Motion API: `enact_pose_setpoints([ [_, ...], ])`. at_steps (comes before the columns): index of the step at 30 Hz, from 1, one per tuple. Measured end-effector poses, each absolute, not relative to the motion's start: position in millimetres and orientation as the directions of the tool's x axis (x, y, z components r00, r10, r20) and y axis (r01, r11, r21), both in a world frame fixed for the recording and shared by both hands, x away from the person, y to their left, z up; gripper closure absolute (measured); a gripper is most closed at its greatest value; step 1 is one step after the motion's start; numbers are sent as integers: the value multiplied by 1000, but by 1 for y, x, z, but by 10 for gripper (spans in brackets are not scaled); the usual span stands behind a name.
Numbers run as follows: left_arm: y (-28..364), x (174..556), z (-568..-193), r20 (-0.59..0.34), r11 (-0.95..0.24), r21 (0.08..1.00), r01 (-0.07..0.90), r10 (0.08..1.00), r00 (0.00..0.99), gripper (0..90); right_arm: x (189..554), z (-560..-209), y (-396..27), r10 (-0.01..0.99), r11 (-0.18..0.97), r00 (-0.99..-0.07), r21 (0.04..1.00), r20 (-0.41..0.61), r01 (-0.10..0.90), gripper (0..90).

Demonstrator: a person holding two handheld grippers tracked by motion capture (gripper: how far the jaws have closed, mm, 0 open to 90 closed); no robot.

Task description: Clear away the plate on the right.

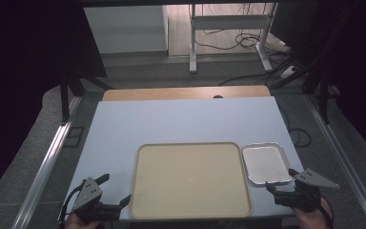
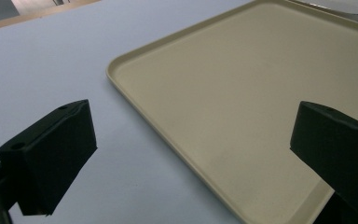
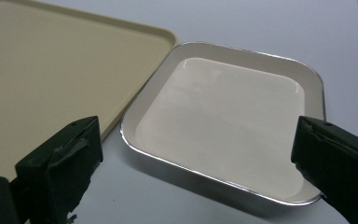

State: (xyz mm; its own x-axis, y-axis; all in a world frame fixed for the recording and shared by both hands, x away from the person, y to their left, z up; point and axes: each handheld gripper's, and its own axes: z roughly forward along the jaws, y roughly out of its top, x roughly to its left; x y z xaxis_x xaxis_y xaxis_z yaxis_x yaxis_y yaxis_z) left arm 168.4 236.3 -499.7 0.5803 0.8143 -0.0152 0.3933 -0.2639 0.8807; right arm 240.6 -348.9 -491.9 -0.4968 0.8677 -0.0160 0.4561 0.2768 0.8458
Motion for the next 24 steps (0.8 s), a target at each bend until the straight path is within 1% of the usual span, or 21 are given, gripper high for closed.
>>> enact_pose_setpoints([
  [9, 237, 168, -500, -23, -257, 883, 393, 812, 583, 0, 247, -493, -352, 870, 276, -494, 844, -15, 460, 16],
  [13, 237, 169, -500, -21, -259, 882, 393, 812, 583, 0, 250, -493, -355, 874, 259, -487, 842, 4, 473, 15],
  [15, 237, 169, -500, -19, -262, 882, 393, 811, 584, 0, 251, -492, -356, 874, 240, -485, 840, 32, 487, 15],
  [20, 236, 169, -500, -14, -268, 880, 392, 810, 587, 0, 256, -492, -359, 880, 220, -473, 840, 48, 496, 16],
  [24, 236, 169, -500, -16, -265, 881, 393, 812, 584, 0, 260, -491, -359, 879, 232, -476, 842, 34, 488, 15],
])
